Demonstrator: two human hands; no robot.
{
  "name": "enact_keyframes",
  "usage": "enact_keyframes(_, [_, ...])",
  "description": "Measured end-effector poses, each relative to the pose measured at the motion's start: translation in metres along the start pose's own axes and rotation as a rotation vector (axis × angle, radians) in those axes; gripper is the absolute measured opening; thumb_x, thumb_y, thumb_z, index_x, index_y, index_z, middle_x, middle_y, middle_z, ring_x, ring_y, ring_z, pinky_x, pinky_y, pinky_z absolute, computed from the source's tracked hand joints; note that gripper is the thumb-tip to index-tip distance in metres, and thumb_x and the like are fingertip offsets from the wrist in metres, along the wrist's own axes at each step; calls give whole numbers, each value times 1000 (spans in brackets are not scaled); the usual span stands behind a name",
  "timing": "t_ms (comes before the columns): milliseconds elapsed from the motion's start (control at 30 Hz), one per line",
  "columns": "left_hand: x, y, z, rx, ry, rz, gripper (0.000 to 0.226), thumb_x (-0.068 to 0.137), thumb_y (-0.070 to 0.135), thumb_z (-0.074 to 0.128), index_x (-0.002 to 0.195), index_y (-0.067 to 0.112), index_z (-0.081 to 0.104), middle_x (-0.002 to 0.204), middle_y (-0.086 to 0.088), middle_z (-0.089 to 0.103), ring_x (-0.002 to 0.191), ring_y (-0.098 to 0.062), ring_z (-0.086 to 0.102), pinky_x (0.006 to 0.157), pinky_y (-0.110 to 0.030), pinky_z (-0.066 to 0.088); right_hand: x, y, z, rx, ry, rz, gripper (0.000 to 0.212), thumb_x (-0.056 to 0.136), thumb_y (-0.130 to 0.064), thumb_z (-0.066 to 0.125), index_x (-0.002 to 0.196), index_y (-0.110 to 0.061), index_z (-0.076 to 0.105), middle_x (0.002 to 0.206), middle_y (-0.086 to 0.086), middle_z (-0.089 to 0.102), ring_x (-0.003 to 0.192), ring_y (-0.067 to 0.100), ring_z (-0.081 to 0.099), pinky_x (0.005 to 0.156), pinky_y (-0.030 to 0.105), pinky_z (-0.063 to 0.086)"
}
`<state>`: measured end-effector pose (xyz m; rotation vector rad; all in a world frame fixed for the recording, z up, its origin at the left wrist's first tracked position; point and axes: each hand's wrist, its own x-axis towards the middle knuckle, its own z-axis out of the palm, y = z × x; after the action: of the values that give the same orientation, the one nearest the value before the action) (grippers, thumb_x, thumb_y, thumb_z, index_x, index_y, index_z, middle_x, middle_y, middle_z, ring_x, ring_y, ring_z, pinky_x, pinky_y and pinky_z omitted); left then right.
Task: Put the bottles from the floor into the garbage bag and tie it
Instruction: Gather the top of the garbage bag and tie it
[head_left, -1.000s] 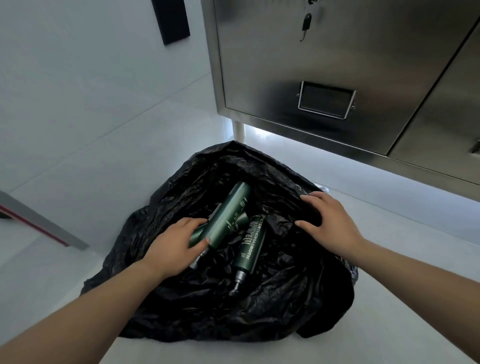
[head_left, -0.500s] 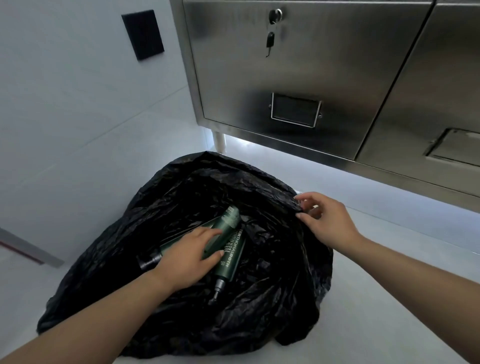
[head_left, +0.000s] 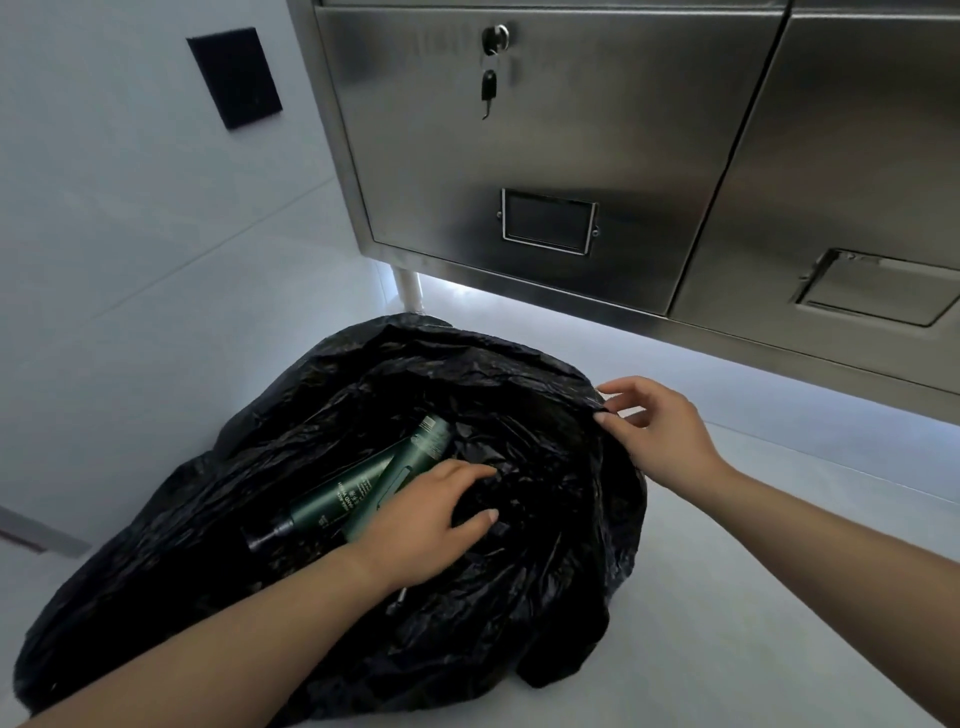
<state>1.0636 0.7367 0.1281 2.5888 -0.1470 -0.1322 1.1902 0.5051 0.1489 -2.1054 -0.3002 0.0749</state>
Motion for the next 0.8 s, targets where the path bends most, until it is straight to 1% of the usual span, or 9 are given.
enact_keyframes(100, [5,9,0,-26,39,20,48,90,50,47,136,34,40,138,15,44,124,-2,41,96,-13,32,-1,-1,10,59,-35,7,23,78,-19,74,84,-38,62,79,-7,64,56,13,57,55,19,50])
enact_keyframes(167, [11,17,-1,-52,76,32,46,90,49,48,133,33,44,135,14,48,123,-2,44,100,-18,36,0,-6,18,92,-41,-4,22,77,-18,74,86,-35,64,75,-8,63,58,16,58,62,33,57])
enact_keyframes(233, [17,26,0,-84,116,40,44,88,50,50,129,32,48,129,13,53,120,-2,47,100,-22,39,3,-13,25,111,-33,-19,22,76,-19,75,88,-34,64,74,-9,62,59,15,59,66,39,58])
enact_keyframes(367, [27,44,9,-218,174,-31,49,80,58,55,122,33,52,114,15,59,103,0,56,88,-20,46,7,-22,30,138,11,-31,21,76,-20,74,87,-35,64,74,-9,62,58,12,58,67,40,58])
enact_keyframes(467, [32,50,13,-365,214,-104,37,80,37,66,115,28,57,90,10,67,74,-3,63,70,-20,49,7,-24,26,132,28,-28,21,76,-19,74,87,-33,63,75,-8,63,57,11,58,65,35,57])
enact_keyframes(533, [32,47,8,-455,240,-135,29,82,25,66,110,25,61,81,2,68,57,-7,59,61,-20,47,6,-24,22,118,21,-33,23,76,-20,74,87,-36,62,78,-9,63,58,9,59,62,25,51])
enact_keyframes(633, [25,34,-12,-508,323,-161,20,83,22,67,99,32,65,76,2,66,50,-3,54,56,-17,47,6,-28,17,38,-44,-83,26,76,-27,74,95,-39,61,93,-15,64,76,0,61,67,12,45])
enact_keyframes(700, [18,24,-29,-503,389,-186,22,82,21,68,94,38,63,75,3,64,51,-4,54,57,-17,49,7,-41,19,-27,-102,-179,33,78,-35,71,109,-37,60,112,-16,59,99,-2,55,86,17,46])
enact_keyframes(800, [4,8,-52,-485,412,-226,22,82,22,69,100,35,65,83,-4,66,57,-12,57,66,-29,53,11,-75,34,-155,-213,-423,54,80,-49,62,131,-36,47,142,-15,40,131,0,32,108,22,26])
